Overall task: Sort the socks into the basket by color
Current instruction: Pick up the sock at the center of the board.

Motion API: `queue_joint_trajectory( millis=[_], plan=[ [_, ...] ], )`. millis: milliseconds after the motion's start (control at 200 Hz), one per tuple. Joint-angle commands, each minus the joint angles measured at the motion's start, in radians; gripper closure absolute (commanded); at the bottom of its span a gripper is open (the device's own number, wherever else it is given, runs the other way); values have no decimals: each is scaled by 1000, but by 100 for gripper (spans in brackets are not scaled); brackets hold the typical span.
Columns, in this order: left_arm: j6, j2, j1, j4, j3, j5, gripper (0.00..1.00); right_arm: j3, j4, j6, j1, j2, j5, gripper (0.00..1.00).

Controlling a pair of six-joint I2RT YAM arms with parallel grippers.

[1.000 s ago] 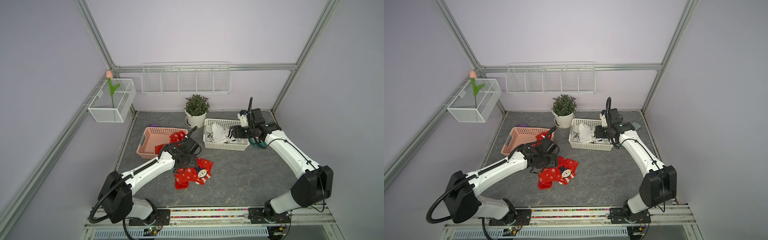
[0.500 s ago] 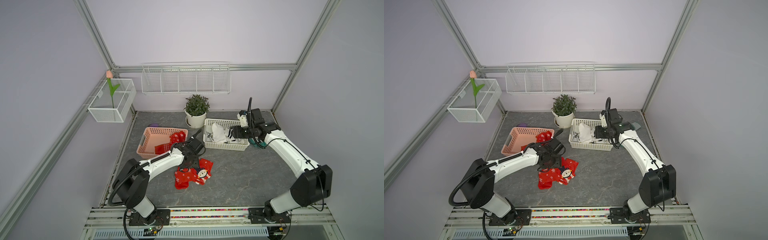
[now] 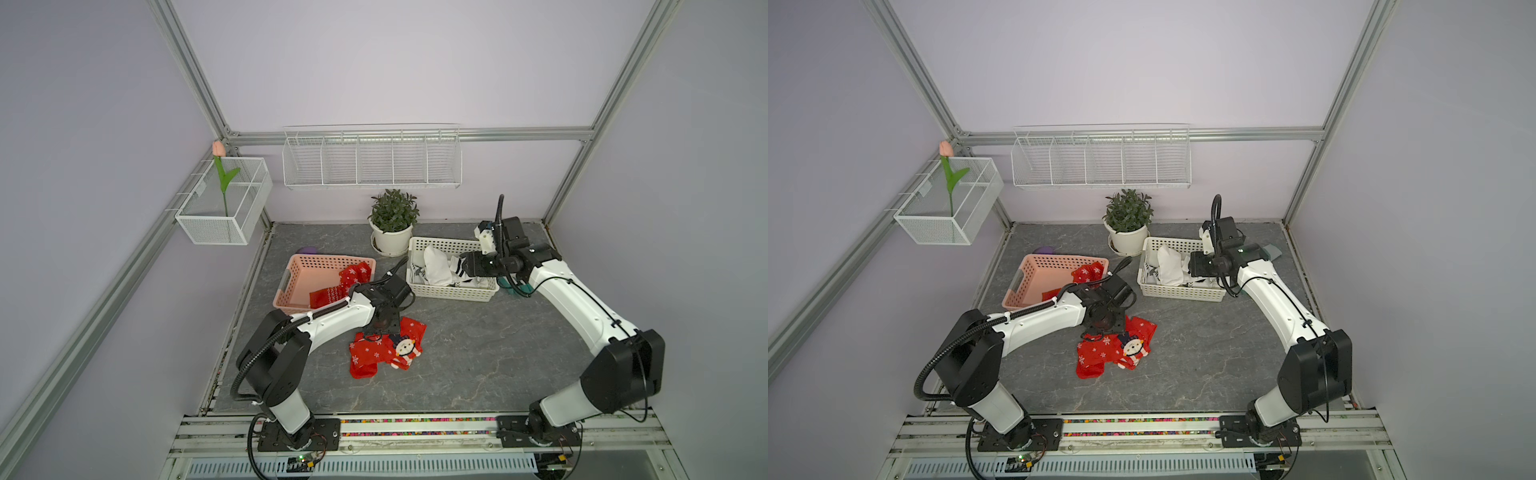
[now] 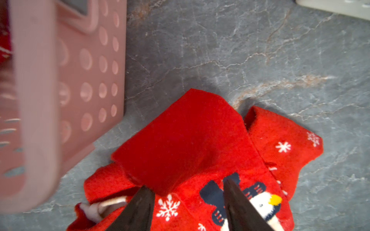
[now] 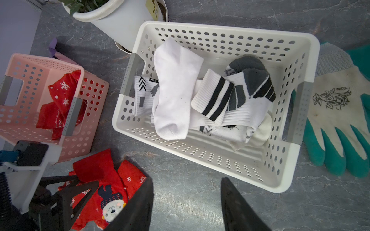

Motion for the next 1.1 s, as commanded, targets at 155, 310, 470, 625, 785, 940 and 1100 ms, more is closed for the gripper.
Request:
queue_joint_trajectory(
  millis=[155, 310, 470, 625, 785, 940, 1100],
  plan=[
    [2, 19, 9, 3, 14, -10, 42, 11, -20, -5, 5, 12, -3, 44],
    [4, 27, 15, 5, 17, -3, 42, 13, -25, -3, 5, 9, -1, 44],
    [-8, 5, 15, 9, -9, 4, 42, 16, -28, -7, 6, 8, 3, 44],
    [-12, -4, 15, 3, -7, -1, 42, 15, -27, -4, 7, 10, -2, 44],
    [-24, -17, 16, -4, -20, 3, 43, 14, -26, -4, 8, 7, 1, 44],
    [-34, -38, 16, -9, -40, -8, 43, 16, -20, -2, 8, 9, -5, 44],
    [-34, -29, 15, -2, -36, 1, 43, 13, -19, 0, 9, 11, -8, 44]
  ],
)
